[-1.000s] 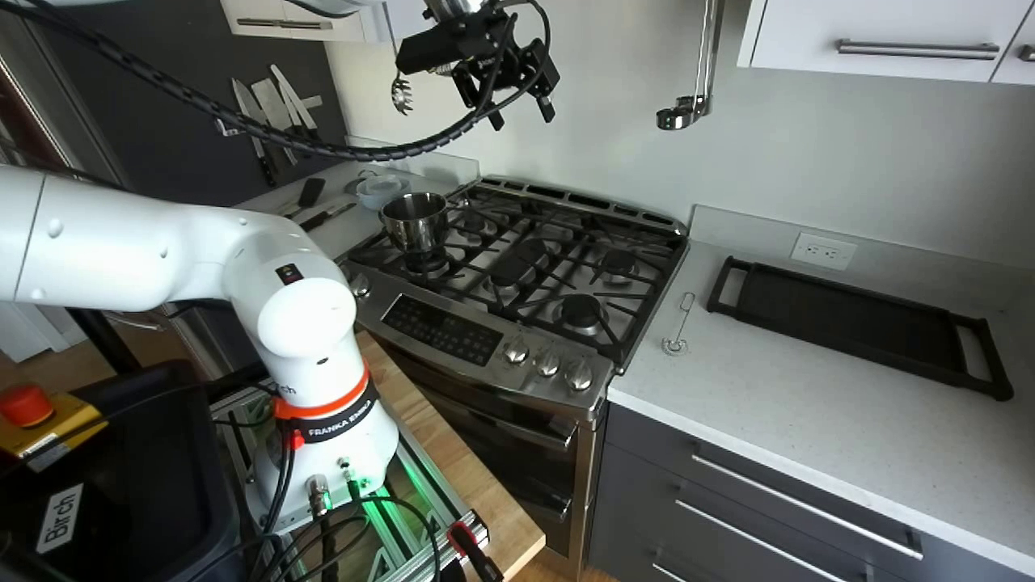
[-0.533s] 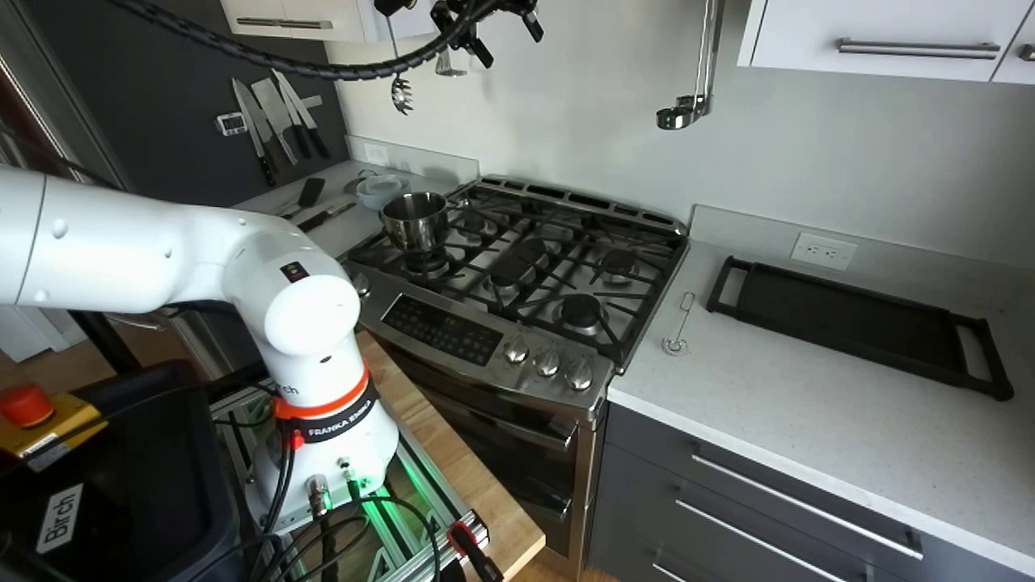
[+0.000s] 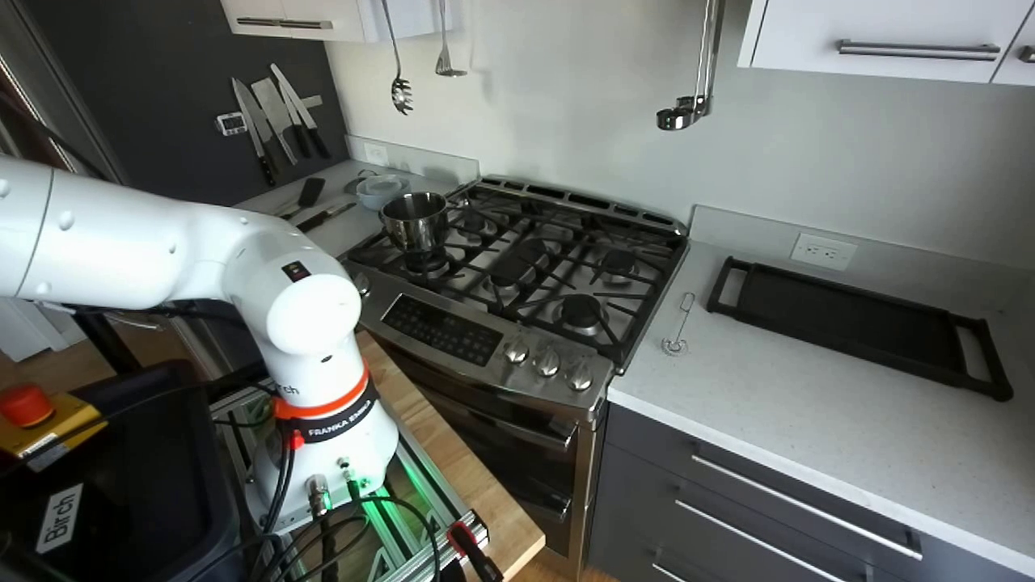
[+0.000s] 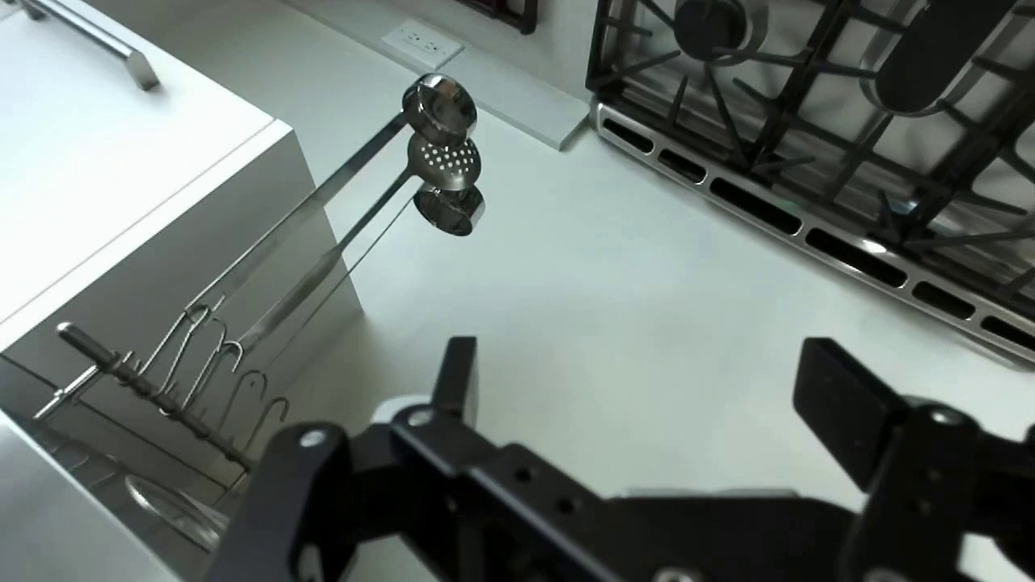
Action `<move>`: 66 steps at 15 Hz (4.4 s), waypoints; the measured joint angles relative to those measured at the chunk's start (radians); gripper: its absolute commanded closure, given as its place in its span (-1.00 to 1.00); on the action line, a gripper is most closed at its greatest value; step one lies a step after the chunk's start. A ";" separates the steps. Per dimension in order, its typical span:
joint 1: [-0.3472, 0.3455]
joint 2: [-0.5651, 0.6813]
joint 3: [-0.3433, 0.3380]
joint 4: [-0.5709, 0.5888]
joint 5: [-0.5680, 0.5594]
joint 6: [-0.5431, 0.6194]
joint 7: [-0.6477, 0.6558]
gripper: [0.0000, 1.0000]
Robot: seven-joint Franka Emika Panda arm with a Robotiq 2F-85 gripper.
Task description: Remove the container on the left side of the rack at the top and move it to the right
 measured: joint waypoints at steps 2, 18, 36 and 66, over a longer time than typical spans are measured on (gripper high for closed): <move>0.001 0.003 0.001 0.005 -0.003 0.000 0.000 -1.00; 0.024 0.055 0.124 0.265 -0.032 -0.041 0.023 -1.00; 0.003 0.111 0.182 0.406 -0.046 0.011 0.258 -1.00; -0.333 0.266 0.397 0.602 -0.054 0.315 0.678 -1.00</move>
